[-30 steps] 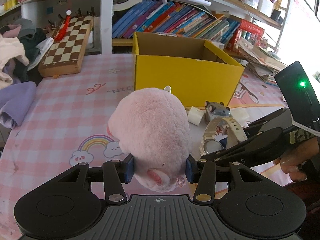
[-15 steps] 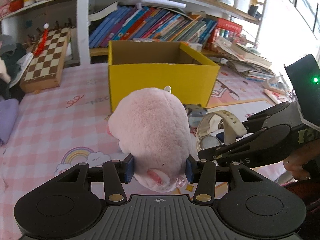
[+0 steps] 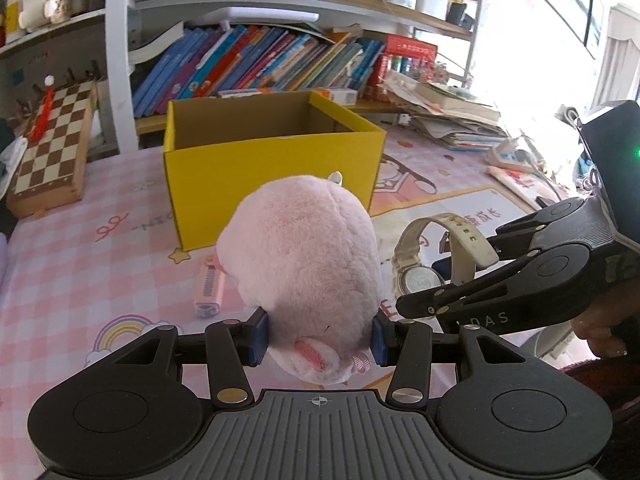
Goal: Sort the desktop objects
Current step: 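Lift the pig and watch and carry both toward the yellow box, then lower the pig and watch into the yellow box and open both tools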
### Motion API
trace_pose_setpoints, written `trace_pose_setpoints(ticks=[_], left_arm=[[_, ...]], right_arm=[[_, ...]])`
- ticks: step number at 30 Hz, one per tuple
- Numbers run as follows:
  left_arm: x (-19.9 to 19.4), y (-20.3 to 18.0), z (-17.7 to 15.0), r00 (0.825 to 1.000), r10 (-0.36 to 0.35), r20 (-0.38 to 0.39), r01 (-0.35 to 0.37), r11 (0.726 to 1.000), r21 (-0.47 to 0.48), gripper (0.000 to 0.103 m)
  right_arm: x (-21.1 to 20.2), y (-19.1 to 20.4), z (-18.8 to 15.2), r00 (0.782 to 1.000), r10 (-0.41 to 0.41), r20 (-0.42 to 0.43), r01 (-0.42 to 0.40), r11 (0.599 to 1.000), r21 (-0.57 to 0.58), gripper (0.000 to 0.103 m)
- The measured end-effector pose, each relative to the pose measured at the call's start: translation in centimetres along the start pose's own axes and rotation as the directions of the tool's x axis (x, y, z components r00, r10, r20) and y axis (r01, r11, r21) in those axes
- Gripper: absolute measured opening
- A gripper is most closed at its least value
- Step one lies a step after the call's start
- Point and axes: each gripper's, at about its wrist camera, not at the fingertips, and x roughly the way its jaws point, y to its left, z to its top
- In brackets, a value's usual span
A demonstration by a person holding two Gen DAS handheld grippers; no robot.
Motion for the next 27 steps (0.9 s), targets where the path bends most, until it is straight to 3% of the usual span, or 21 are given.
trace_pose_setpoints(ticks=[19, 27], left_arm=[[-1.4, -1.0, 1.0, 0.998, -0.028, 0.059, 0.024, 0.998, 0.053, 0.046], [-1.9, -1.4, 2.2, 0.994, -0.033, 0.101, 0.024, 0.995, 0.095, 0.046]], right_arm=[[-3.4, -1.1, -1.3, 0.996, -0.066, 0.062, 0.063, 0.996, 0.061, 0.046], [-5.1, -2.1, 0.1, 0.989, -0.088, 0.118, 0.08, 0.994, 0.074, 0.046]])
